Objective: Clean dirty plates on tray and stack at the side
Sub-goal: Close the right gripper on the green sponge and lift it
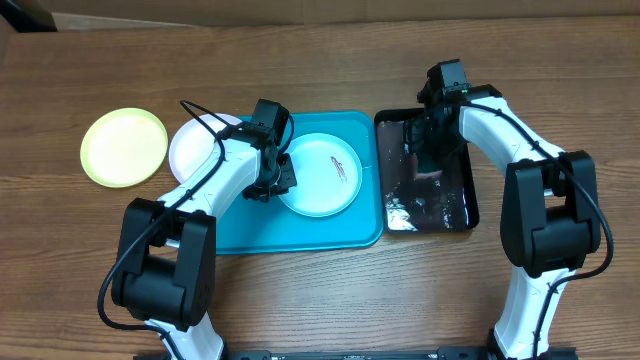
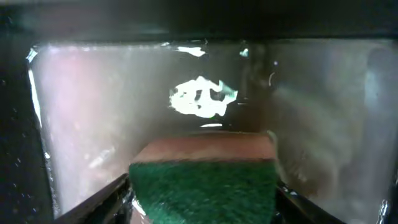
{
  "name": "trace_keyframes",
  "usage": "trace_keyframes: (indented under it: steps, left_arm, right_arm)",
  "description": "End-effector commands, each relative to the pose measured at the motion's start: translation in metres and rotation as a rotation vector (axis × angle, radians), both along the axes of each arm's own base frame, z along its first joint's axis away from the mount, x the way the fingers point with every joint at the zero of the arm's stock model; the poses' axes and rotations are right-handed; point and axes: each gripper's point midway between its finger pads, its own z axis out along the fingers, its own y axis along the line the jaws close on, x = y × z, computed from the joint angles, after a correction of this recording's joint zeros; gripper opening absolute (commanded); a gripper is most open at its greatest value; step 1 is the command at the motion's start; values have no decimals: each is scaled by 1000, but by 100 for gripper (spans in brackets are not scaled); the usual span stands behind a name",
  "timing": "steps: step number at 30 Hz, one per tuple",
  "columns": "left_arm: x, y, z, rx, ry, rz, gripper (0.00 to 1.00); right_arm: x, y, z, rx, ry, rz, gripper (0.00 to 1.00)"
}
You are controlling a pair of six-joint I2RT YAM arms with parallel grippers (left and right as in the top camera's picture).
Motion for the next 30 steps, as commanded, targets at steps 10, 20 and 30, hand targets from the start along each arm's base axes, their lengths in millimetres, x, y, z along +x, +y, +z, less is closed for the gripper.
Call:
trace_keyframes:
  steps: [10, 20, 30]
  left_arm:
    - [-4, -1, -7, 9, 18, -13, 20]
    - [-5, -1, -7, 9, 19, -13, 21]
    - [-6, 0, -7, 14, 23, -12, 22]
  right_arm:
    - [5, 3, 8, 13, -37, 5, 36]
    - [17, 6, 12, 22, -86, 2, 66]
    - [3, -5, 44, -29, -77, -7, 52]
